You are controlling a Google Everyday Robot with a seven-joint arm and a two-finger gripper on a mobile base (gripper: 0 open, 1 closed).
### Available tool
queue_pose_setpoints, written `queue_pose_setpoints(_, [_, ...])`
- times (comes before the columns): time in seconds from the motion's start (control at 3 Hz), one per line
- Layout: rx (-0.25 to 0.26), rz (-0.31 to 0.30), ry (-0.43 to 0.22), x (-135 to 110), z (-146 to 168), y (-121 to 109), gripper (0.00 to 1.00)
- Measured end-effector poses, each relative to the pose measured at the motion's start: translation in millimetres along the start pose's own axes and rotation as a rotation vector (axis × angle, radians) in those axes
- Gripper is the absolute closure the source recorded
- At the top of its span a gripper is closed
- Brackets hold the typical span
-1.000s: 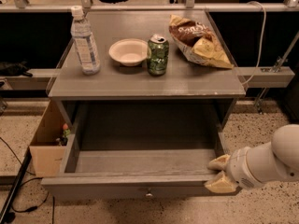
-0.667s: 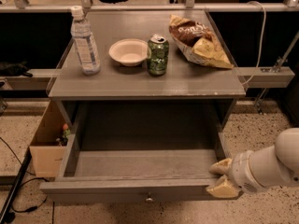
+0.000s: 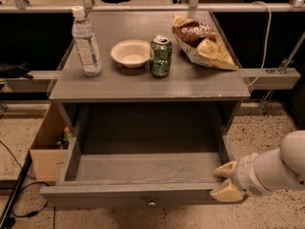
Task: Open top drawer
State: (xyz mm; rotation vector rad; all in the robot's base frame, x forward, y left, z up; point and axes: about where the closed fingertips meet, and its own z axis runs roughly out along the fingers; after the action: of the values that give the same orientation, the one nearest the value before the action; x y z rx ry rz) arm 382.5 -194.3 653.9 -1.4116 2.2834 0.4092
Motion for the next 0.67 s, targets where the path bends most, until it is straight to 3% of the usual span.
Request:
queue_pose_setpoints(0.33, [0.0,0.0,0.0,0.0,0.0,0.0,0.34])
queue_pose_setpoints(0.67, [0.0,0.0,0.0,0.0,0.0,0.0,0.04])
